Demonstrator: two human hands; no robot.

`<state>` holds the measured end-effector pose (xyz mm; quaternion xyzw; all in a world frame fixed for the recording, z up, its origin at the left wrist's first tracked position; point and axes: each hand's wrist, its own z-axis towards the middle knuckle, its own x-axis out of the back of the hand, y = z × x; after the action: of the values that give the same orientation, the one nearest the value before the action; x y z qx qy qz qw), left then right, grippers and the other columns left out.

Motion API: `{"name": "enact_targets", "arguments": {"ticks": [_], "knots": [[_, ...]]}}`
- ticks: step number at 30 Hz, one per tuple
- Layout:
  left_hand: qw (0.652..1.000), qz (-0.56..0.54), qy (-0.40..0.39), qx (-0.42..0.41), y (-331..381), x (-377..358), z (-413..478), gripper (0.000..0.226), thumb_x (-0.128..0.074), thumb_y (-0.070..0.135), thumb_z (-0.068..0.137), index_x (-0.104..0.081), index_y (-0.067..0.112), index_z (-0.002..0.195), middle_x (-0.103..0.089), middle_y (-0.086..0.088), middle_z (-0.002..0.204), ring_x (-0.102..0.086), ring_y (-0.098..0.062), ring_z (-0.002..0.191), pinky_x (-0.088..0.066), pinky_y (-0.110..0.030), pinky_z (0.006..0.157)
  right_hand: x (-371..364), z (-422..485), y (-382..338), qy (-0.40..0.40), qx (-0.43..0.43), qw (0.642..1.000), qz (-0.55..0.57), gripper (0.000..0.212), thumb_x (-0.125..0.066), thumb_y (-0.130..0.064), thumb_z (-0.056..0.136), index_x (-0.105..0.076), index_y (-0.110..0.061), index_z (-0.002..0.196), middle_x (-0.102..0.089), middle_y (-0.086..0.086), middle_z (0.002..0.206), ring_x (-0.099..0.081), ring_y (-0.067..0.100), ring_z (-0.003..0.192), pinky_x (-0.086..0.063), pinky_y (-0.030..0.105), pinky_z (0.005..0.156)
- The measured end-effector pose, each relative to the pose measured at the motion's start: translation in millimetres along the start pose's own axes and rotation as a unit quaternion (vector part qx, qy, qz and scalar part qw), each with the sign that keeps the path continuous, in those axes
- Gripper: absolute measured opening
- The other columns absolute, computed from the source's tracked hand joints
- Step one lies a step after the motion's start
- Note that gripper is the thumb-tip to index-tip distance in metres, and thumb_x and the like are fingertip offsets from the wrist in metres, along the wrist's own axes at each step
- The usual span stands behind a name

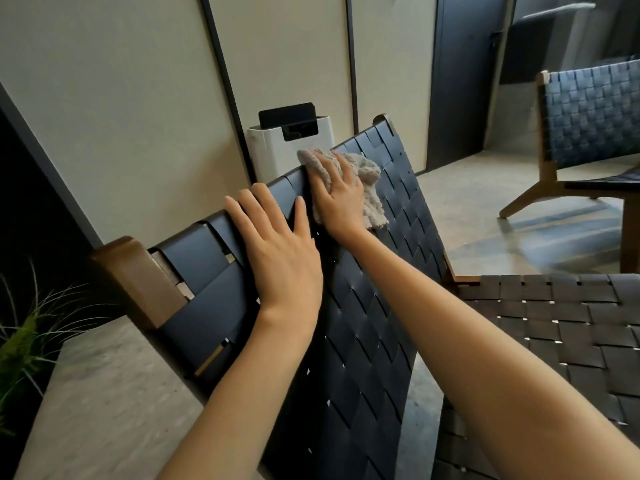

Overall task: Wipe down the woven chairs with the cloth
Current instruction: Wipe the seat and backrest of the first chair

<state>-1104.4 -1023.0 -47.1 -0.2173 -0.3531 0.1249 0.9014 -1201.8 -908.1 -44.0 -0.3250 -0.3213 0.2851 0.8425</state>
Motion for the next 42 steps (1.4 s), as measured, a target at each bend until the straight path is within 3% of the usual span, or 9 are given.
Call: {"name": "enact_targets", "arguments": {"ticks": [6, 13, 19, 23, 27, 31, 35, 37, 42], "knots": [[1.000, 0.002, -0.001, -0.007, 0, 0, -1, 0.056, -0.020, 0.046, 0.099, -0.004, 0.030, 0.150, -0.013, -0.034, 0.149, -0.017, -0.053, 0.134, -0.006, -0.066, 0.109, 2, -51, 55, 0.071, -0.002, 0.997, 0.003, 0.045, -0.043, -0.018, 0.095, -0.044, -0.022, 0.140, -0.045, 0.007, 0.140, -0.034, 0.024, 0.130, -0.022, 0.037, 0.110], [1.000, 0.012, -0.019, -0.013, -5, 8, -2, 0.057, -0.017, 0.045, 0.100, 0.000, 0.026, 0.151, -0.012, -0.035, 0.149, -0.017, -0.054, 0.134, -0.008, -0.066, 0.108, 21, -119, 135, 0.017, -0.097, 0.995, 0.025, 0.045, -0.039, -0.017, 0.103, -0.032, -0.019, 0.147, -0.033, 0.003, 0.153, -0.023, 0.017, 0.142, -0.012, 0.032, 0.119], [0.996, -0.053, -0.023, -0.063, -36, 17, 5, 0.056, -0.035, 0.033, 0.101, -0.012, 0.022, 0.150, -0.020, -0.024, 0.149, -0.032, -0.040, 0.128, -0.022, -0.050, 0.109, 18, -75, 62, 0.006, 0.044, 0.996, 0.073, 0.044, -0.041, -0.011, 0.102, -0.039, -0.021, 0.144, -0.038, -0.003, 0.147, -0.029, 0.006, 0.135, -0.021, 0.028, 0.116], [0.983, -0.134, -0.029, -0.121, -69, 23, 4, 0.056, -0.037, 0.035, 0.100, -0.017, 0.018, 0.149, -0.016, -0.011, 0.155, -0.029, -0.029, 0.134, -0.027, -0.040, 0.106, 14, -43, -12, -0.007, 0.050, 0.988, 0.144, 0.041, -0.040, -0.023, 0.103, -0.040, -0.029, 0.143, -0.043, -0.009, 0.143, -0.035, 0.002, 0.130, -0.030, 0.027, 0.111], [0.984, -0.140, -0.008, -0.108, -95, 34, -20, 0.057, -0.030, 0.038, 0.100, -0.016, 0.012, 0.149, -0.021, -0.006, 0.156, -0.029, -0.025, 0.137, -0.016, -0.045, 0.115, 8, -80, -52, -0.004, 0.110, 0.982, 0.156, 0.040, -0.042, -0.011, 0.102, -0.045, -0.020, 0.141, -0.045, -0.008, 0.142, -0.038, 0.006, 0.133, -0.031, 0.036, 0.114], [0.984, -0.152, 0.077, -0.047, -120, 31, -57, 0.050, -0.034, 0.033, 0.096, -0.041, 0.010, 0.140, -0.044, -0.014, 0.143, -0.035, -0.033, 0.135, -0.004, -0.061, 0.113, 1, -147, -54, -0.014, 0.163, 0.976, 0.143, 0.044, -0.042, -0.012, 0.098, -0.047, -0.021, 0.141, -0.046, -0.003, 0.145, -0.039, 0.013, 0.135, -0.032, 0.042, 0.112], [0.953, -0.265, 0.139, -0.038, -116, 14, -81, 0.042, -0.041, 0.024, 0.097, -0.051, 0.010, 0.135, -0.038, -0.015, 0.147, -0.028, -0.034, 0.139, -0.004, -0.054, 0.117, 6, -169, -38, -0.036, 0.202, 0.975, 0.088, 0.047, -0.045, -0.014, 0.097, -0.043, -0.027, 0.142, -0.043, -0.003, 0.147, -0.033, 0.014, 0.139, -0.026, 0.035, 0.114], [0.936, -0.312, 0.161, -0.037, -110, 8, -88, 0.041, -0.045, 0.019, 0.093, -0.056, 0.009, 0.131, -0.040, -0.014, 0.146, -0.027, -0.033, 0.140, -0.003, -0.047, 0.119, 8, -153, -16, -0.029, 0.161, 0.986, 0.042, 0.047, -0.046, -0.010, 0.096, -0.043, -0.018, 0.142, -0.040, 0.006, 0.149, -0.029, 0.022, 0.141, -0.021, 0.039, 0.116], [0.913, -0.372, 0.161, -0.040, -100, -10, -113, 0.049, -0.044, 0.022, 0.093, -0.043, 0.009, 0.140, -0.022, -0.011, 0.155, -0.006, -0.028, 0.146, -0.005, -0.042, 0.120, 15, -122, 20, -0.018, -0.132, 0.989, 0.069, 0.050, -0.038, -0.031, 0.103, -0.025, -0.025, 0.150, -0.024, 0.001, 0.157, -0.018, 0.019, 0.145, -0.007, 0.040, 0.120]]}}
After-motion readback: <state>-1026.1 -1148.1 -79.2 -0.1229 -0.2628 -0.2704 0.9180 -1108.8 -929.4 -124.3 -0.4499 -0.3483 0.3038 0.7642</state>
